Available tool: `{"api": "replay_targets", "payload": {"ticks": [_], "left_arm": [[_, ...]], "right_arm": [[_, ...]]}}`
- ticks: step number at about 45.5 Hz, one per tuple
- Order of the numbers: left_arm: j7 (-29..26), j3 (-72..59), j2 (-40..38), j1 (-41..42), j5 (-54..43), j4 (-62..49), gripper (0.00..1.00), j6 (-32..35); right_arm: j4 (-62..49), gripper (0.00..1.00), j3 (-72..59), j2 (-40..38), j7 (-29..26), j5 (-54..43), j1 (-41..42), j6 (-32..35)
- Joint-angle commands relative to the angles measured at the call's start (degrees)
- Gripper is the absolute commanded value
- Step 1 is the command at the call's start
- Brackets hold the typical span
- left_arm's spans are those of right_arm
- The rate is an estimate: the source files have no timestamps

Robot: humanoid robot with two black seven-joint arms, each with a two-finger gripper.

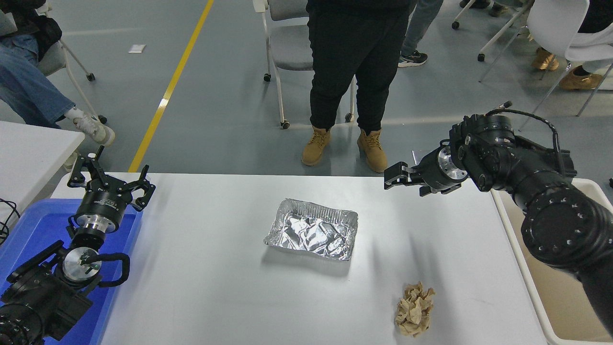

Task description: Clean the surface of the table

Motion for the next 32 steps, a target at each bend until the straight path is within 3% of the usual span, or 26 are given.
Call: {"api": "replay_targets", "payload": {"ticks": [1, 19, 26, 32], "left_arm": [[0.00, 0.00, 0.00, 0.00, 0.00, 0.02, 1.00, 0.02], [0.00, 0.00, 0.00, 0.00, 0.00, -0.07, 1.00, -0.07], [0.00, 0.00, 0.00, 0.00, 0.00, 0.02, 1.00, -0.07], [0.00, 0.00, 0.00, 0.00, 0.00, 0.02, 1.00, -0.07]], "right_arm": [[-1.02, 0.96, 0.58, 0.00, -0.20, 0.02, 0.60, 0.05], [1.79, 0.96, 1.98, 0.00, -0.29, 0.28, 0.68, -0.04], [17.85, 0.96, 7.25, -0.52, -0.90, 0.02, 6.56, -3.11], [32.89, 0.96, 8.84, -8.60, -2.74, -0.42, 9.74, -10.58]]}}
